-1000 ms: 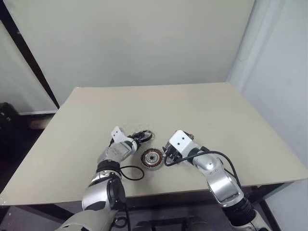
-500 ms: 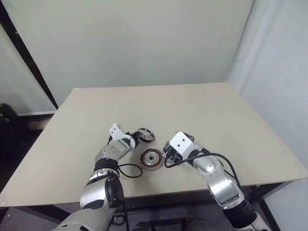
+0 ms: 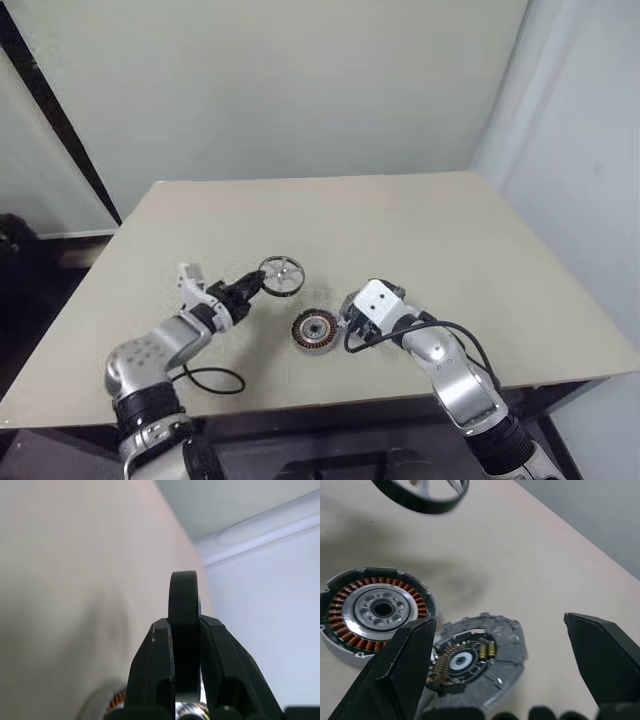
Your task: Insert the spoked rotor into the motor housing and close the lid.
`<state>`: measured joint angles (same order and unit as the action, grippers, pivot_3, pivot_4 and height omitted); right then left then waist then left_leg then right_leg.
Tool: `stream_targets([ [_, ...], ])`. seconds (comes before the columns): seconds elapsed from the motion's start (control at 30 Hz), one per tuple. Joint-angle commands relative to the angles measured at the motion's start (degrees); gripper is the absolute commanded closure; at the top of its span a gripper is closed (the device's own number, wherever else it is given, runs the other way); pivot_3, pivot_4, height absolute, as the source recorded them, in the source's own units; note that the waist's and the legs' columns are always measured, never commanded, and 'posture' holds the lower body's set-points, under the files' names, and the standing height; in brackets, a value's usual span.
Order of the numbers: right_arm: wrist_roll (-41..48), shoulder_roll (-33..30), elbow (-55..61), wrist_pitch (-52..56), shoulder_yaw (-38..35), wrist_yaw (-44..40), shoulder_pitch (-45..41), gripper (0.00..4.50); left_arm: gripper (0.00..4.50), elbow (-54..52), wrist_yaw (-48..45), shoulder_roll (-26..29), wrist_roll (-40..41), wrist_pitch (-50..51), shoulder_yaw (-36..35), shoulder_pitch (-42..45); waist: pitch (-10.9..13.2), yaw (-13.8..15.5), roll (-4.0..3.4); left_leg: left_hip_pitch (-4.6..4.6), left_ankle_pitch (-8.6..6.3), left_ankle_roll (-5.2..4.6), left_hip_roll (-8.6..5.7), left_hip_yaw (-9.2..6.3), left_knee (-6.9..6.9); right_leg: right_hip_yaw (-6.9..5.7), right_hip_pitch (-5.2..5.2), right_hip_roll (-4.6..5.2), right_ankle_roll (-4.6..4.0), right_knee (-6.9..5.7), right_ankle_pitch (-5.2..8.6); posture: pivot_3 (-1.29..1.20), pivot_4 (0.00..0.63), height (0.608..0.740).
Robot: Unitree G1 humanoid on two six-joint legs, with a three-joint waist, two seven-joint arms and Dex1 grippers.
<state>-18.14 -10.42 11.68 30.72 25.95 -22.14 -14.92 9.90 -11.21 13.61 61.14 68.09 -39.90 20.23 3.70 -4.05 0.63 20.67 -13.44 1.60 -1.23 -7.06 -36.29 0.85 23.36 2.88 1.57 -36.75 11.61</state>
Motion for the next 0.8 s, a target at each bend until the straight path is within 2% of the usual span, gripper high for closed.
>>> stream_targets([
  [0.03,-0.2,-0.4,1.4,-1.0,-0.2,0.0,-0.1,0.0,4.17,-5.9,-0.3,-0.6,5.9,2.7,0.2,-2.4,0.0,0.1,0.03,0.02,0.0,0.0,-0.01,-0.01,-0.04,0.0,-0.01,0.0,-0.01,0.0,0.01,0.0,0.0,0.74],
  [0.2,-0.3,-1.1,1.8,-0.8,-0.2,0.1,0.4,0.0,4.17,-7.6,1.5,-2.9,6.7,1.8,2.4,-6.1,0.0,0.1,0.05,0.04,0.0,0.01,0.0,0.02,-0.17,0.01,-0.04,0.0,-0.02,0.0,0.01,0.0,0.0,0.74],
  [0.8,-0.8,-1.0,3.2,0.3,-0.2,1.2,1.7,0.0,4.17,1.2,1.0,-3.7,1.9,-1.9,10.1,-5.9,0.0,0.1,0.06,0.08,-0.01,0.01,0.0,0.04,-0.2,0.0,0.01,-0.01,-0.03,0.01,0.01,0.0,0.0,0.74],
])
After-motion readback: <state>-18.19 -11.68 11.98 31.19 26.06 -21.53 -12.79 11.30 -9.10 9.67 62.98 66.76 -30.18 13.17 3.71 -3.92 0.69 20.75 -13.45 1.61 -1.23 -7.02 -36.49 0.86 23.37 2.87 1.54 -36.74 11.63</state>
